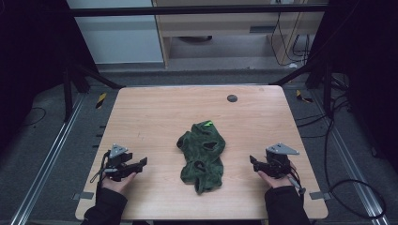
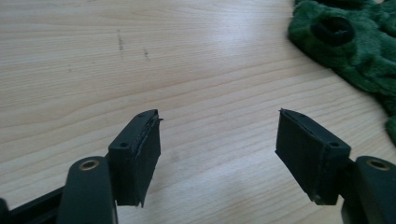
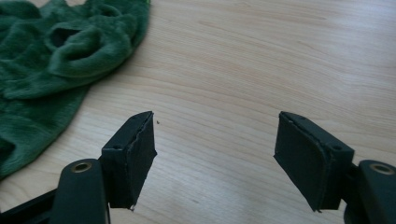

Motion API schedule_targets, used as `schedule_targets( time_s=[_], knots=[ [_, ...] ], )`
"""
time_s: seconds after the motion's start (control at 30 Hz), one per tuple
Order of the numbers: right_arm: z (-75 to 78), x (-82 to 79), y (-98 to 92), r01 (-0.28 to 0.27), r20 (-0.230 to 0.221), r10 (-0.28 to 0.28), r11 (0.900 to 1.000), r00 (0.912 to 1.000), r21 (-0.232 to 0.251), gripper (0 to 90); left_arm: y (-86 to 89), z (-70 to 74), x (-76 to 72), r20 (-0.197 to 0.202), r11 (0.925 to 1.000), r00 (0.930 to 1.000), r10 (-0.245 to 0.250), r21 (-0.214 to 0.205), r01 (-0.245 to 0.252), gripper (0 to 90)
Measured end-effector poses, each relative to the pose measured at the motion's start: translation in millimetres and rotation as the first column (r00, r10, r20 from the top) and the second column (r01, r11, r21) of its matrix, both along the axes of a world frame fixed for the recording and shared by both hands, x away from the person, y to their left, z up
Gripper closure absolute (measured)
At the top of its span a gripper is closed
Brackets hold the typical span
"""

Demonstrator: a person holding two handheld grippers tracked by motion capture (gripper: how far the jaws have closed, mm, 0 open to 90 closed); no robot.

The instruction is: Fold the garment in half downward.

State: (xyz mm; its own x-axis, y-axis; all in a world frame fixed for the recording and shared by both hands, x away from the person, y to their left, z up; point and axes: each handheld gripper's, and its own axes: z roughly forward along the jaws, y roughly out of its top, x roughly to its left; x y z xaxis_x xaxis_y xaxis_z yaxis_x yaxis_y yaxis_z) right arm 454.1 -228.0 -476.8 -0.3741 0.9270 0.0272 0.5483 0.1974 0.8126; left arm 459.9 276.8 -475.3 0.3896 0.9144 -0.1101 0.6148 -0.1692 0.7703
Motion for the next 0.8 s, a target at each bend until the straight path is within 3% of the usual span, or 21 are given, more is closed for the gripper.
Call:
schedule_targets(
  time_s=[0.33,0.47,0.8],
  knots=[
    [7.7,-5.0,12.5,-0.066,0.007,0.066,0.9974,0.9978,0.03,32.7,-11.9,9.6,-2.8,0.014,0.9986,0.9989,-0.045,-0.025,0.046,34.3],
    [15.2,-4.4,16.6,-0.069,0.014,0.068,0.9948,0.9976,0.075,33.8,-13.6,11.2,-0.8,0.011,0.9977,0.9982,-0.059,-0.034,0.059,34.7],
    [35.7,-1.1,20.7,-0.081,0.059,0.076,0.9928,0.9953,0.088,37.0,-18.7,25.0,2.6,0.017,0.9958,0.9972,-0.073,-0.054,0.074,36.1]
  ],
)
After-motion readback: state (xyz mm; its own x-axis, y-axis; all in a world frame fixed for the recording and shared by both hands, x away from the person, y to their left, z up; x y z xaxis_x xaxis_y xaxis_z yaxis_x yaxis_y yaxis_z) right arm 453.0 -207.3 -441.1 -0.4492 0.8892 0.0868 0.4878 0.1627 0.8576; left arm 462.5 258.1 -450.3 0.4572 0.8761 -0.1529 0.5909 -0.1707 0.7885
